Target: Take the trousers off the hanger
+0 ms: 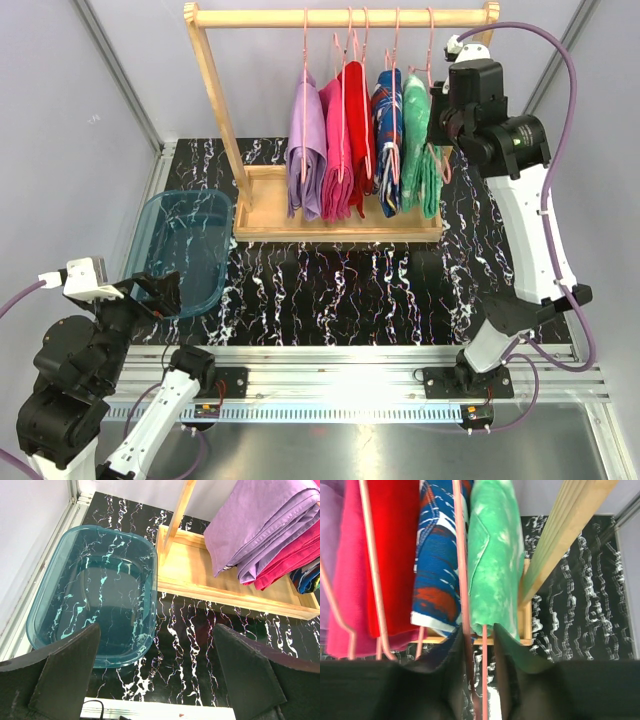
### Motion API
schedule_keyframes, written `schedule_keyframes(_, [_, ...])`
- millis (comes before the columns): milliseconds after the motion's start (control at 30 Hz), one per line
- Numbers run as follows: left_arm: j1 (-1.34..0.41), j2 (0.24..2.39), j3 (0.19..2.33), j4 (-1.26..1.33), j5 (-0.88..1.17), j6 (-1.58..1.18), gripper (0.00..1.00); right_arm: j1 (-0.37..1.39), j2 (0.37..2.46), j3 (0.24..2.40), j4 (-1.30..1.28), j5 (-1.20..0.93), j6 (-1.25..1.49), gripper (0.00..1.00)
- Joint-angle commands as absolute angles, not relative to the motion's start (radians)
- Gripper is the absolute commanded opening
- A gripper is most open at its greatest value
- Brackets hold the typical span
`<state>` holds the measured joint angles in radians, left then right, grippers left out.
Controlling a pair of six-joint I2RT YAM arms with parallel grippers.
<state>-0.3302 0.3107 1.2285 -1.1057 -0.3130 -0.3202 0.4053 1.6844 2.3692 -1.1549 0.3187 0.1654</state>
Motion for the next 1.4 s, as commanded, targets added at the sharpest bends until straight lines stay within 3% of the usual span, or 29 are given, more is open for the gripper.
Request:
schedule_keyframes(0, [-0.333, 0.325, 1.236, -1.085, -0.295, -0.298, 0.99, 0.41, 1.707, 2.42, -1.117, 0.371, 0.13, 0.23])
schedule_keyframes(67, [-0.333, 0.327, 1.235, -1.085, -0.295, -0.298, 0.99, 0.408, 1.71, 2.424, -1.097, 0.361, 0.12, 0.12])
schedule_keyframes(100, [-0.333, 0.324, 1.232, -1.085, -0.291, -0.296, 0.99, 0.408, 1.706, 2.419, -1.086, 0.36, 0.114, 0.0])
schedule_keyframes(267, [-0.333, 0.324, 1.216, -1.074, -0.27, -0.299, 0.99, 0.408, 1.614, 2.329, -0.875, 0.357, 0.087, 0.0])
schedule_keyframes(433, [-0.333, 0.339, 1.201, -1.04, -0.212, -0.308, 0.99, 0.408, 1.433, 2.064, -0.533, 0.391, 0.069, 0.0])
schedule_keyframes(567, [-0.333, 0.342, 1.183, -0.999, -0.166, -0.302, 0.99, 0.41, 1.394, 2.025, -0.392, 0.381, 0.058, 0.0])
schedule_keyframes(1000, [-0.333, 0.403, 1.186, -0.871, -0.075, -0.273, 0.99, 0.41, 1.385, 2.086, -0.281, 0.348, 0.035, 0.0])
schedule_keyframes(1367, [-0.333, 0.532, 1.287, -0.718, 0.096, -0.345, 0.99, 0.41, 1.14, 1.948, -0.474, 0.241, 0.107, 0.0])
